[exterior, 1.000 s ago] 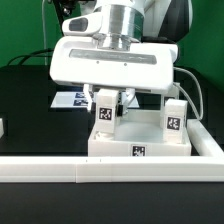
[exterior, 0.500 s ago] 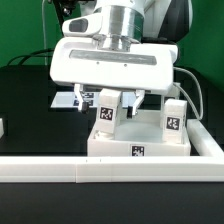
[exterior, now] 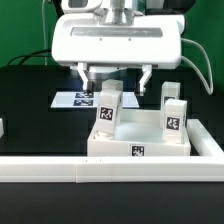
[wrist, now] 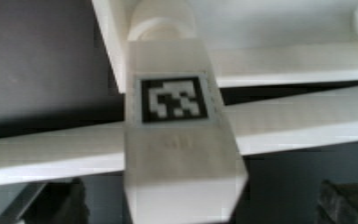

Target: Assemble square table

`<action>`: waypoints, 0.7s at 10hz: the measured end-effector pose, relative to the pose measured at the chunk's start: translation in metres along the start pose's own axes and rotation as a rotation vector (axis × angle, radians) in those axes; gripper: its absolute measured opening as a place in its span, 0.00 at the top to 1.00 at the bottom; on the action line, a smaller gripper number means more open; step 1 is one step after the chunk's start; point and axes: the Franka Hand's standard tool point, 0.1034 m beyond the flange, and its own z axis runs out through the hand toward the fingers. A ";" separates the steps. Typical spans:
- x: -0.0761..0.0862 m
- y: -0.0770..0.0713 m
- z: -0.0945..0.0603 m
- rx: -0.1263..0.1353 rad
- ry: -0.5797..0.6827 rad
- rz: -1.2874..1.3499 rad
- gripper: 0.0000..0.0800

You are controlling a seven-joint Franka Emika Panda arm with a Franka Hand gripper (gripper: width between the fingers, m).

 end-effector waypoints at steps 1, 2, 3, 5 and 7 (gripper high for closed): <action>-0.003 0.000 0.002 0.001 -0.019 0.001 0.19; -0.003 0.000 0.002 0.001 -0.019 0.001 0.19; -0.008 0.001 0.006 0.004 -0.087 -0.001 0.19; 0.000 0.013 0.010 0.010 -0.240 0.024 0.19; -0.003 0.019 0.011 0.018 -0.364 0.046 0.19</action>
Offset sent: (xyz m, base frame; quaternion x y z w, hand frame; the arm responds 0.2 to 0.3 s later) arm 0.0145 -0.0321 -0.0070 -0.0257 -0.1388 -0.0283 0.9896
